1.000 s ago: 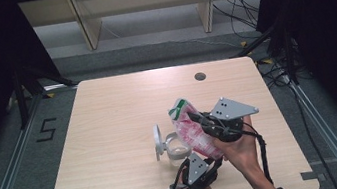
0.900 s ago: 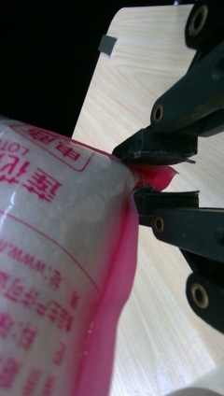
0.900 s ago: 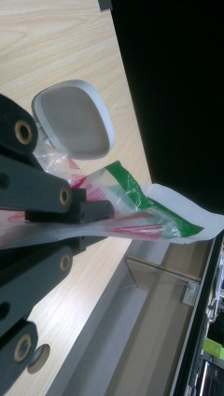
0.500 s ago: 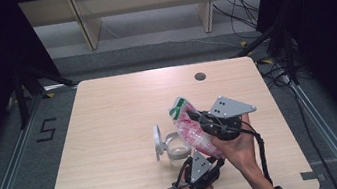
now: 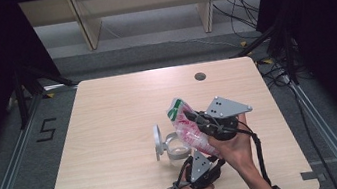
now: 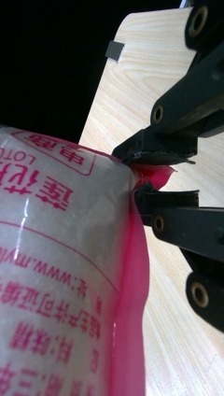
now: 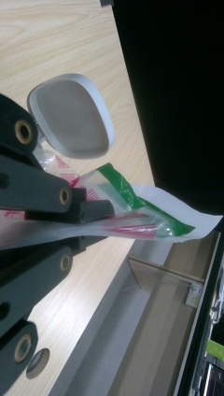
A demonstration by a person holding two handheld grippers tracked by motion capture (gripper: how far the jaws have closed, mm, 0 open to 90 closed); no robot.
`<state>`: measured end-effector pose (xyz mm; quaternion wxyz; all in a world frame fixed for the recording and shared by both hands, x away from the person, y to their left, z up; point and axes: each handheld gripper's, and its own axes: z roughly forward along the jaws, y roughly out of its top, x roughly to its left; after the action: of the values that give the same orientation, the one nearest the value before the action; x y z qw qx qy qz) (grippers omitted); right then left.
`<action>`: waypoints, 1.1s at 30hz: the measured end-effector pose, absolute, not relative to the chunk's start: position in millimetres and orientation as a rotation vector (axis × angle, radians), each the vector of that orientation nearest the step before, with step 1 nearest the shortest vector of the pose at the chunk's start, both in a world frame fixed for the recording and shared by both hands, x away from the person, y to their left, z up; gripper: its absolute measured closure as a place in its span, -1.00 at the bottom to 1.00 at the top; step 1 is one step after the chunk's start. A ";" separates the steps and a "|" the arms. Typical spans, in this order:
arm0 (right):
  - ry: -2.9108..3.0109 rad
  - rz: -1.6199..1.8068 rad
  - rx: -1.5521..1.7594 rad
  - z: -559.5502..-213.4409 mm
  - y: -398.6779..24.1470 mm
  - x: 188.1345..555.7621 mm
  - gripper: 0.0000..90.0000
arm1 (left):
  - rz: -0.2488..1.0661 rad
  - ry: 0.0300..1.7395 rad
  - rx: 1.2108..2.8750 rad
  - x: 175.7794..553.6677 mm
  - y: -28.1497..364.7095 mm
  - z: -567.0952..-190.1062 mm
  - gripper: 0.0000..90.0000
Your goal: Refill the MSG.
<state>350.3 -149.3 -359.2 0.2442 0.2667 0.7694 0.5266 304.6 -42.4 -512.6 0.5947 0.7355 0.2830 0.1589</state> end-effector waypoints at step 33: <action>2.114 1.430 0.716 -359.0 -144.2 352.9 1.00 | 0.343 0.640 1.689 311.6 -46.8 -511.2 0.71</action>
<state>352.9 -144.2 -359.0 0.2431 0.2619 0.7735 0.5235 311.6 -46.8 -511.2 0.6065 0.7304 0.2766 0.1485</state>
